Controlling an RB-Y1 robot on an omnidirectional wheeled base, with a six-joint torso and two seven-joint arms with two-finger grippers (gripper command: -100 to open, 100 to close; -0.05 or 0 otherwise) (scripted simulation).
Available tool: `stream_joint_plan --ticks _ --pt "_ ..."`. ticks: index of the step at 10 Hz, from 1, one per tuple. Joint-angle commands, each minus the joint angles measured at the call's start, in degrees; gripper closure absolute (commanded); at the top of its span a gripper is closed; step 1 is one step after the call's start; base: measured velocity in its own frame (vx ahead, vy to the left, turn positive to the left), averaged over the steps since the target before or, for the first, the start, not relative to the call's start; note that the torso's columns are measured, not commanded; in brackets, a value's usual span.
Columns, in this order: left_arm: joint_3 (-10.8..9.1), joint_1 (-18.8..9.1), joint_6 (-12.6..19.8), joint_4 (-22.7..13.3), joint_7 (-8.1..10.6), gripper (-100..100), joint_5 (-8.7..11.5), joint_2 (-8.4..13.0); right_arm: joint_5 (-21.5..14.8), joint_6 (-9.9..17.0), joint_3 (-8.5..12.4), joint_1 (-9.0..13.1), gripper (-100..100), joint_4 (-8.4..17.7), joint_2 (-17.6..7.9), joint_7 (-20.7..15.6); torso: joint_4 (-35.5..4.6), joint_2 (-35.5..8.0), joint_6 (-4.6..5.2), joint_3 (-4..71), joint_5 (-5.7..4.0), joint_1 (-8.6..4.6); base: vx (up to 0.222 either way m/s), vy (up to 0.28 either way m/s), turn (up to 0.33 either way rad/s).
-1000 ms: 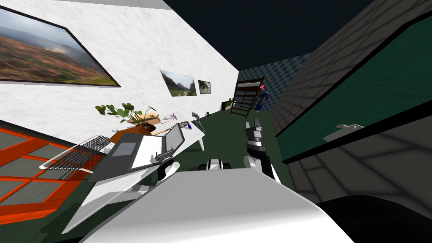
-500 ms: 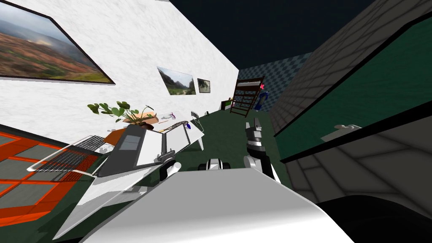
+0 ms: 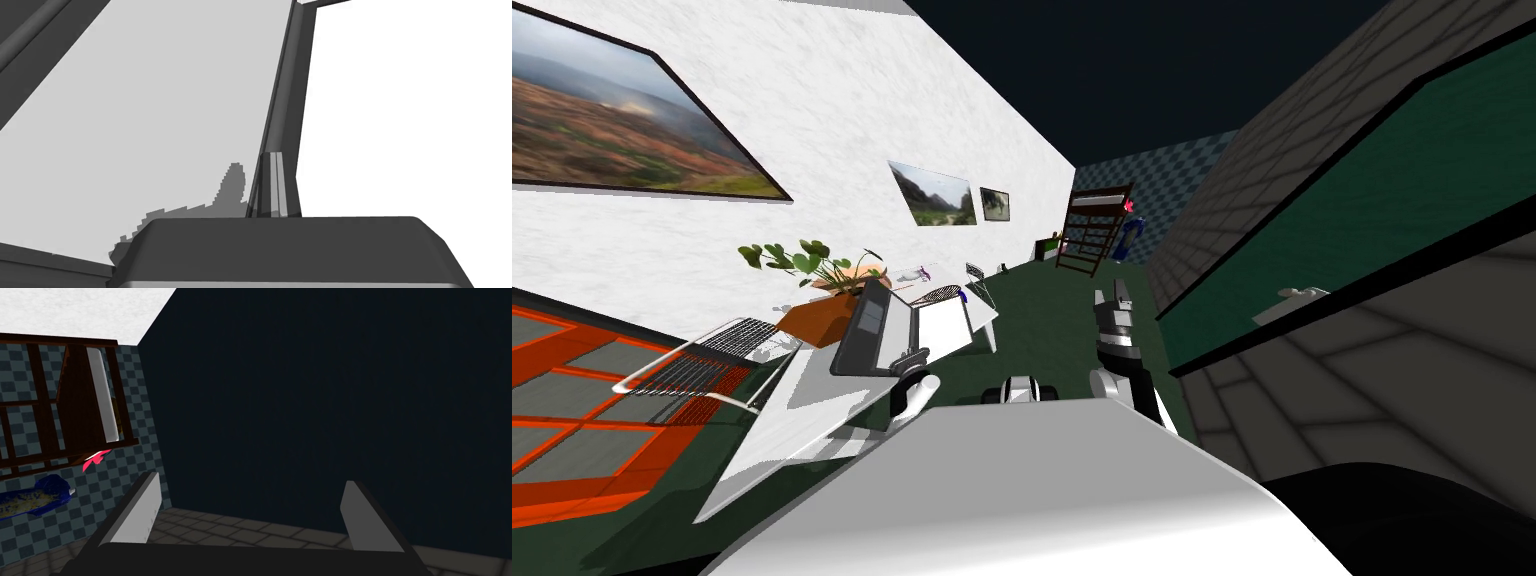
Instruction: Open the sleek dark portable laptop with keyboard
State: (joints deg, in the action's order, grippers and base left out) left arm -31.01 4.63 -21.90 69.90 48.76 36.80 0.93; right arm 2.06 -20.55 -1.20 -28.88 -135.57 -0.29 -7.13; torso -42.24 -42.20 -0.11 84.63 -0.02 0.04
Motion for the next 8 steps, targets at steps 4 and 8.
stream_joint_plan --ticks 4,8 --pt "0.3 -2.0 4.8 1.8 4.15 100 4.1 1.4 0.0 0.0 0.0 0.0 0 0.0 0.0 0.0 0.0 -0.1 -0.11 -0.1 0.13 0.24 -0.084 0.023 -0.018" --pt "-2.76 1.5 8.1 0.5 4.64 -100 5.6 6.2 0.0 0.0 0.0 0.0 0 0.0 0.0 0.0 0.0 0.1 -0.03 0.1 -0.08 -0.16 0.127 -0.09 0.149"
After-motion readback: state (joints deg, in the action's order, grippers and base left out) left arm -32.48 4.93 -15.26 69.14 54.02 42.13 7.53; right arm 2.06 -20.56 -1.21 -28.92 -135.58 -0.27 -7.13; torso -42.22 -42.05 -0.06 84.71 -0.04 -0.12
